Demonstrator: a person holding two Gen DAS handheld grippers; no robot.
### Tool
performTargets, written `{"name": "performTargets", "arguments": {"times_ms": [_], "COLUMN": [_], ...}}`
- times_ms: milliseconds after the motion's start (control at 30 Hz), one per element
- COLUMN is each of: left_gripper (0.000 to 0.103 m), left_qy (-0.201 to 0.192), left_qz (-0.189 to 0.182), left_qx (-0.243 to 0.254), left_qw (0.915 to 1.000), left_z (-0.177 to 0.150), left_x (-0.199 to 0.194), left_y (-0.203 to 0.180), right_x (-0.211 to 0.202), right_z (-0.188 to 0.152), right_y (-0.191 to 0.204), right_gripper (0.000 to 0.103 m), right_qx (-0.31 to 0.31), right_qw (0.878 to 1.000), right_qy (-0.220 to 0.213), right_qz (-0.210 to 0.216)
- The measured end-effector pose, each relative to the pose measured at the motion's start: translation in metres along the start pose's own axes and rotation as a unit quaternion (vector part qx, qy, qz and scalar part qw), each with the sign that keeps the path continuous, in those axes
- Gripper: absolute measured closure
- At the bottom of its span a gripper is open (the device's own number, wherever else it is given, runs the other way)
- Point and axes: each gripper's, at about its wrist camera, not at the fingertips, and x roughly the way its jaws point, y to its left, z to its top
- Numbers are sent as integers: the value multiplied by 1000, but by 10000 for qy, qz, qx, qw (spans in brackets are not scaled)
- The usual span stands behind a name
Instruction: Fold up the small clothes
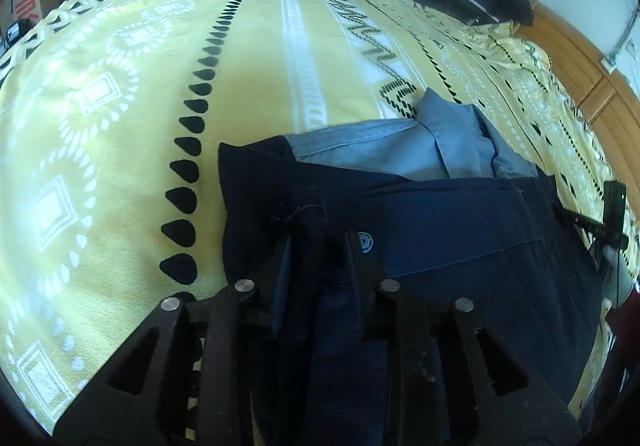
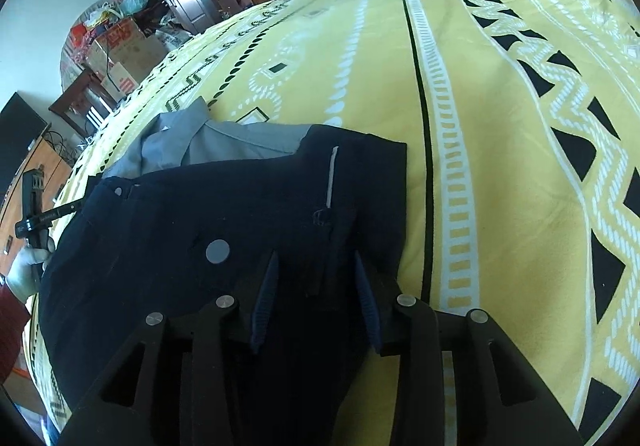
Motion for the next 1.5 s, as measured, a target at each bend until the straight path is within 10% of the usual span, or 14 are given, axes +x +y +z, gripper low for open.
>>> {"name": "performTargets", "arguments": {"times_ms": [233, 300, 633, 933, 1133, 1267, 1500], "left_gripper": [80, 89, 97, 87, 57, 55, 54], "left_qy": [70, 45, -827, 78, -352, -613, -453], "left_qz": [181, 308, 431, 761, 646, 236, -402], "left_qx": [148, 255, 537, 248, 230, -82, -636], "left_qw": [9997, 9992, 9942, 9968, 9970, 9978, 9961], "left_z": [-1, 0, 15, 14, -3, -44, -102], "left_x": [1, 1, -63, 26, -46, -96, -107], "left_y": [-5, -9, -33, 1, -8, -5, -8], "right_x": [1, 3, -67, 24, -64, -127, -117], "right_z": [-1, 0, 26, 31, 31, -32, -120], "right_y": [5, 9, 33, -9, -5, -12, -14], "right_gripper": [62, 86, 91, 99, 59, 55, 53], "right_qx": [-119, -200, -530, -328, -85, 257, 759], "right_qw": [9999, 9996, 9960, 9982, 9995, 9978, 9925], "right_qy": [36, 105, -697, 318, -302, -281, 154], "right_qz": [-119, -154, -200, -401, -24, 549, 942]}}
